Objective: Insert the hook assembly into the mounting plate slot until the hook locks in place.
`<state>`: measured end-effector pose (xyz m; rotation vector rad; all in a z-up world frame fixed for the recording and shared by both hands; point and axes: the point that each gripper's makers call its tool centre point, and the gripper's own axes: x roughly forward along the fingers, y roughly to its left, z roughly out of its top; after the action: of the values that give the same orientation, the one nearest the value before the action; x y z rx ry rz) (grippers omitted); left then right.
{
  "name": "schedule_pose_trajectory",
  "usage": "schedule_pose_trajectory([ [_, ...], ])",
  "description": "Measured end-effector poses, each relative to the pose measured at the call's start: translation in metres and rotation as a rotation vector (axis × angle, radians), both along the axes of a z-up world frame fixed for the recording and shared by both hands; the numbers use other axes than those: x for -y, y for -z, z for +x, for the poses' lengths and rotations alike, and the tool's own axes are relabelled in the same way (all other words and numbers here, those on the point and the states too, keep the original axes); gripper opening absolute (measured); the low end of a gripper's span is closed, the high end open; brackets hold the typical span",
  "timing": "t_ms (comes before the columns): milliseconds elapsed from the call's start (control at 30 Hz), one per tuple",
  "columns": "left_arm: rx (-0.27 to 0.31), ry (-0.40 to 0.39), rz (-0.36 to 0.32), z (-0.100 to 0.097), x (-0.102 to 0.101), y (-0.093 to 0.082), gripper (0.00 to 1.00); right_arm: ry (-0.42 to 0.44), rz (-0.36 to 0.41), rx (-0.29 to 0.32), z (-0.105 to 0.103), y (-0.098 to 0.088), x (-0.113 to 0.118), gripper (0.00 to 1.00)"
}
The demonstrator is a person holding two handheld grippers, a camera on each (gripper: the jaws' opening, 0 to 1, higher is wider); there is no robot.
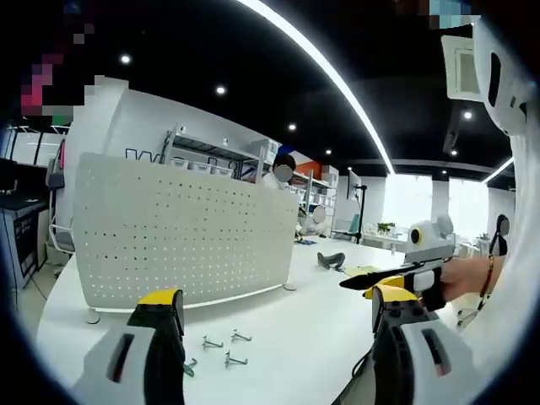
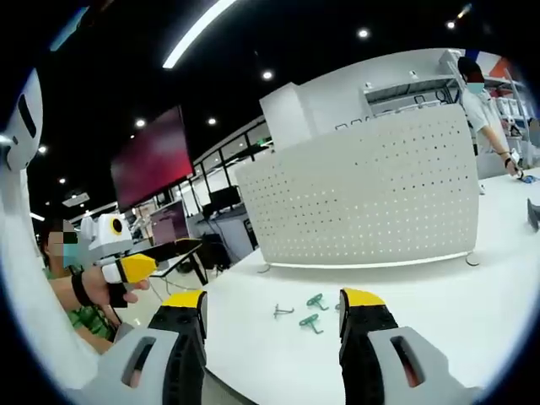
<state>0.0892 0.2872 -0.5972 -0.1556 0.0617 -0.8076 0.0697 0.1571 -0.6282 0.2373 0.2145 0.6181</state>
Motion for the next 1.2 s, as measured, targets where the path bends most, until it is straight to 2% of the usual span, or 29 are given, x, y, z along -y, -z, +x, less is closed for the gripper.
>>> schedule_pose_trajectory([
  [167, 0.003, -0.001, 0.005, -0.0006, 0.0010, -0.0008, 0.94, 0.006, 0.028, 0.000, -0.0009, -0.0012, 0.0004, 0.64],
  [800, -0.008, -0.010, 0.037, -0.0009, 0.0000, 0.0035, 0.93, -0.015, 0.034, -0.007, 0.0006, 0.0025, -0.0002, 0.65],
  [1200, -0.015, -0.017, 0.053, 0.0012, 0.0018, 0.0072, 0.93, -0.029, 0.008, -0.014, 0.0012, 0.0080, 0.0023, 0.66],
])
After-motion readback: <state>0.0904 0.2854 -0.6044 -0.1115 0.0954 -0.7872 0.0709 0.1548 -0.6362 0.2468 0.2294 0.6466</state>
